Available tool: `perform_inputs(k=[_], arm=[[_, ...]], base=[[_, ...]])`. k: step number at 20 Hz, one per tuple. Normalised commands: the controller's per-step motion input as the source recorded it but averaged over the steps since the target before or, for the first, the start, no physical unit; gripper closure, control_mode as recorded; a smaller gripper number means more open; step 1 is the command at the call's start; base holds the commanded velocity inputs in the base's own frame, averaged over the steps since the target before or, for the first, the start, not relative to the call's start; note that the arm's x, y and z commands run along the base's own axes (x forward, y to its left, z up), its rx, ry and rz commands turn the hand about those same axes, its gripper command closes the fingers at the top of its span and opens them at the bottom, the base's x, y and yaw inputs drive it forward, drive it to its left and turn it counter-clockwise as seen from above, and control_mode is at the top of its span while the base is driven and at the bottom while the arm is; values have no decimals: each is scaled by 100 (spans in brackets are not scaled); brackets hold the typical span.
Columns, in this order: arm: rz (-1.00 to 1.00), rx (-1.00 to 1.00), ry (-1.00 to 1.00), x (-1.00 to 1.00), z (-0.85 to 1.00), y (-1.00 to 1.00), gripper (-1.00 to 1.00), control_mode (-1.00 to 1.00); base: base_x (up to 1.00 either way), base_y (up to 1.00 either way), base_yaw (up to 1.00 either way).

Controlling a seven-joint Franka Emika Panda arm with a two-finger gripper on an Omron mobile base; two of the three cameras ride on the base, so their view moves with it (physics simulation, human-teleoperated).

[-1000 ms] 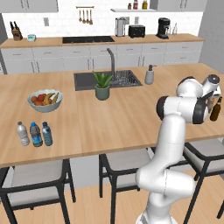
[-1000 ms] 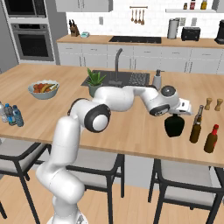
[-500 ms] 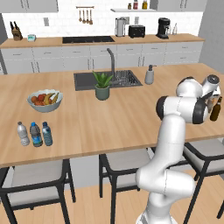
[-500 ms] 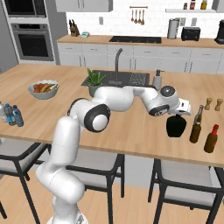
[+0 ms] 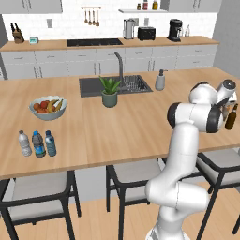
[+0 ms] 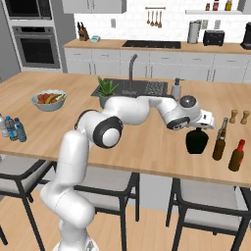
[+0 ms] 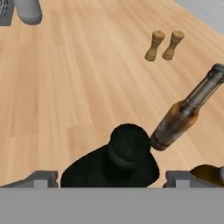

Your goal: Move the plastic bottles in the middle to the plastics group, and the glass bottles in the middle to the glass group.

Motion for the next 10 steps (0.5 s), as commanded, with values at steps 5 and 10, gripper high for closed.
perform_inputs(k=[5,10], arm=[[-11,-10,-5,-65,65,50,-100,-100],[-6,-23,-4,-94,44,85,-100,-100]], base=[[0,0,0],[0,0,0]])
